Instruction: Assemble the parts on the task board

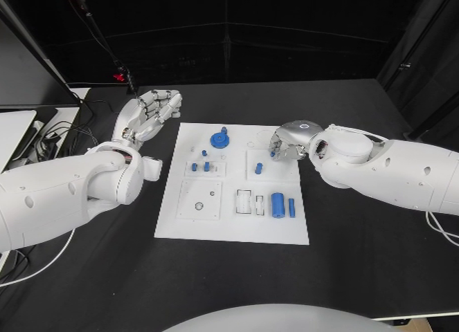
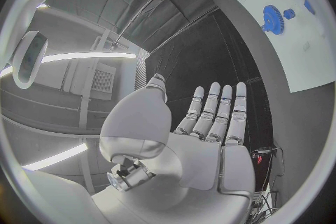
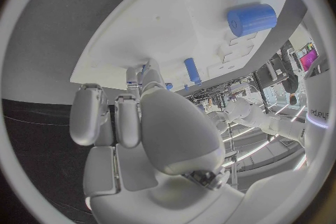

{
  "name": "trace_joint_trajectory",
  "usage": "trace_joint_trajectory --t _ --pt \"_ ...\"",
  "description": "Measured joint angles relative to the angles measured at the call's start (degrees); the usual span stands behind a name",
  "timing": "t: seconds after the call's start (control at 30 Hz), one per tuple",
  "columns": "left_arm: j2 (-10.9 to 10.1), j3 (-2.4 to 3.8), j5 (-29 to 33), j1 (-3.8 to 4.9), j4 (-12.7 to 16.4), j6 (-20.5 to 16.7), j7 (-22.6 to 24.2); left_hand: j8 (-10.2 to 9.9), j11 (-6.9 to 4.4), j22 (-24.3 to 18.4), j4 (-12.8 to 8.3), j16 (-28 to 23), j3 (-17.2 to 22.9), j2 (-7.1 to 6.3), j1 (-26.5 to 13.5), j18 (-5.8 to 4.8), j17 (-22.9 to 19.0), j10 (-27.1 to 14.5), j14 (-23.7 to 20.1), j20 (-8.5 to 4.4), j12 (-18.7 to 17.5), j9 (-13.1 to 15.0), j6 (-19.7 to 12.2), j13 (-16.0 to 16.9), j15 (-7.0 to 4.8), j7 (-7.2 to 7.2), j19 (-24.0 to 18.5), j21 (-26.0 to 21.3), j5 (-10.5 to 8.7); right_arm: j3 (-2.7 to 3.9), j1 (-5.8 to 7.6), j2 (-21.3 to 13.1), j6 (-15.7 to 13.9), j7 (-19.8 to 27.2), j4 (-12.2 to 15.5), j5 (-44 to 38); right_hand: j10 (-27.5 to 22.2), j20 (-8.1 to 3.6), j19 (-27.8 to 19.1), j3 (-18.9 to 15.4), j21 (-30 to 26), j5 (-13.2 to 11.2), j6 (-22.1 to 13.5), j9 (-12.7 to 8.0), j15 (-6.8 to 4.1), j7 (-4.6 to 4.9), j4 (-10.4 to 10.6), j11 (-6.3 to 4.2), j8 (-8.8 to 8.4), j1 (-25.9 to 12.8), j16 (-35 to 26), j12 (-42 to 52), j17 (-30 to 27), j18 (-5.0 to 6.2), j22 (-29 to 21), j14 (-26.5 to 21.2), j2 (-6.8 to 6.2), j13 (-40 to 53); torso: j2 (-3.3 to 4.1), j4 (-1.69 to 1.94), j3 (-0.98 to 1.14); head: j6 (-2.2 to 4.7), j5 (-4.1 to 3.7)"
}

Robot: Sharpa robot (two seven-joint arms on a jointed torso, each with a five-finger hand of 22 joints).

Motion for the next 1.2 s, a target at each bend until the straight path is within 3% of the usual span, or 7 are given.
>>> trace_joint_trajectory --t 0.53,0.8,1.2 --pt "0.06 0.0 0.02 -0.01 -0.2 0.01 0.0 0.21 0.0 -0.06 0.14 0.21 -0.14 0.22 0.23 0.0 -0.23 0.0 0.0 0.0 0.0 -0.07 0.0 -0.05 0.0 0.0 0.41 0.23 0.0 0.03 0.04 0.57 0.02 -0.04 -0.35 -0.27 2.43 -0.2 0.2 0.15 0.0 0.0 1.4 -0.01 0.0 0.13 0.7 -0.18 -0.3 0.99 0.0 -2.48 0.22 0.0 0.0 0.0 -0.08 -0.01 0.01 0.04 0.01 -0.36 0.23" --pt "0.07 0.0 0.03 -0.01 -0.24 0.01 0.0 0.21 0.0 -0.06 0.14 0.21 -0.13 0.22 0.23 0.0 -0.23 0.0 0.0 0.0 0.16 -0.07 0.0 -0.05 0.0 0.0 0.41 0.23 0.0 0.08 0.1 0.85 0.2 -0.29 -0.6 -0.35 4.32 -0.55 0.24 0.51 0.0 0.0 3.05 0.14 -0.42 -0.23 0.75 -0.6 -0.3 2.08 -0.26 -3.07 0.24 0.0 0.0 0.01 0.72 -0.08 0.02 0.04 0.02 -0.51 0.03" --pt "0.03 0.0 0.04 -0.02 -0.27 0.03 0.0 0.21 0.0 -0.09 -0.02 0.45 -0.29 0.22 0.23 0.0 -0.39 0.0 0.0 0.0 0.34 -0.14 0.01 -0.1 0.0 0.0 0.41 0.23 0.0 0.1 0.14 1.11 0.21 -0.87 -0.71 -0.42 7.78 -0.8 0.41 1.6 0.0 -0.21 6.75 0.55 -0.62 -0.6 0.46 -1.02 0.85 4.31 -0.47 -4.39 0.08 0.0 0.0 -0.2 0.82 0.05 0.02 0.04 0.02 -0.55 0.08"
